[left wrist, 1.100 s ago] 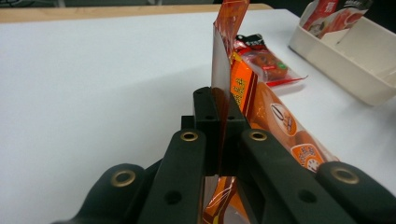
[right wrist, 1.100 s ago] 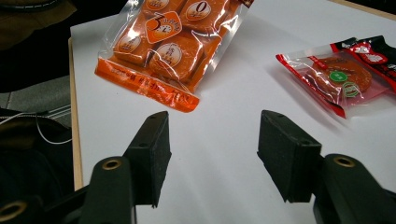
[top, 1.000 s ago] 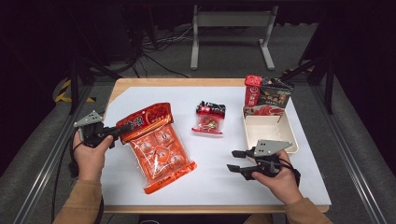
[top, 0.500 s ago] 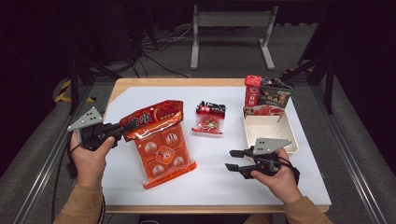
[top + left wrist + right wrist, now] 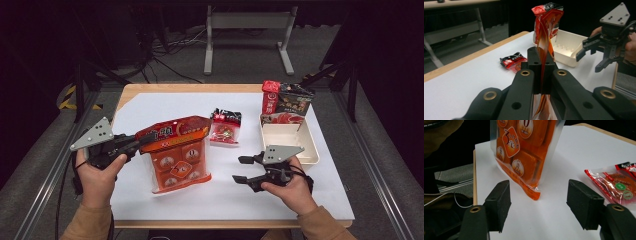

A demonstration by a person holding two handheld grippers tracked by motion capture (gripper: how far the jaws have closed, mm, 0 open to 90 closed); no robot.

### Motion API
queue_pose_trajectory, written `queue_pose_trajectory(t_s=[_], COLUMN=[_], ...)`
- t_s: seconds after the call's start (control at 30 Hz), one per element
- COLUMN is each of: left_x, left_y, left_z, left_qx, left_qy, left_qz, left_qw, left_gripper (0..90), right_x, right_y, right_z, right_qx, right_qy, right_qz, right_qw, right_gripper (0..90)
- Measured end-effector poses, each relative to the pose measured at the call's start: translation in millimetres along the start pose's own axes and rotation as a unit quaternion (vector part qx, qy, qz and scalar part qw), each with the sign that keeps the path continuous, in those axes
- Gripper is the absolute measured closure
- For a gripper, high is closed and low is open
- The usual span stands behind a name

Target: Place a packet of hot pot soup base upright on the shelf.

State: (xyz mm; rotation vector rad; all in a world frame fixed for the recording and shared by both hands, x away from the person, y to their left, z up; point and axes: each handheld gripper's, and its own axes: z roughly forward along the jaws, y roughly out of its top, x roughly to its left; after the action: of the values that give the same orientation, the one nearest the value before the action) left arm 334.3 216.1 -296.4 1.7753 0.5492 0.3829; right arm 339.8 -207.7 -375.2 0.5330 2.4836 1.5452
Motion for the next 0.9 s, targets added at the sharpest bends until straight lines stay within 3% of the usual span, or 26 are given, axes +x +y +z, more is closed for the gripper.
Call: queue_pose_trajectory(t_s=[0.6,0.9], left_x=[-34.5,-39.6], left_y=[23.3,32.6], left_z=[7.0,18.2], left_qx=[-0.013,-0.014], left_qy=[-0.039,-0.053], left_qz=[0.040,0.045], left_qw=[0.9984,0.9975], left_gripper=[90.0,90.0], right_x=[2.5,-4.0], right_y=[14.0,22.5], right_z=[21.9,39.6], right_qx=[-0.012,-0.010], right_qy=[0.000,-0.004], right_qz=[-0.037,-0.060], right_qw=[0.9992,0.9981], right_gripper=[26.3,22.4])
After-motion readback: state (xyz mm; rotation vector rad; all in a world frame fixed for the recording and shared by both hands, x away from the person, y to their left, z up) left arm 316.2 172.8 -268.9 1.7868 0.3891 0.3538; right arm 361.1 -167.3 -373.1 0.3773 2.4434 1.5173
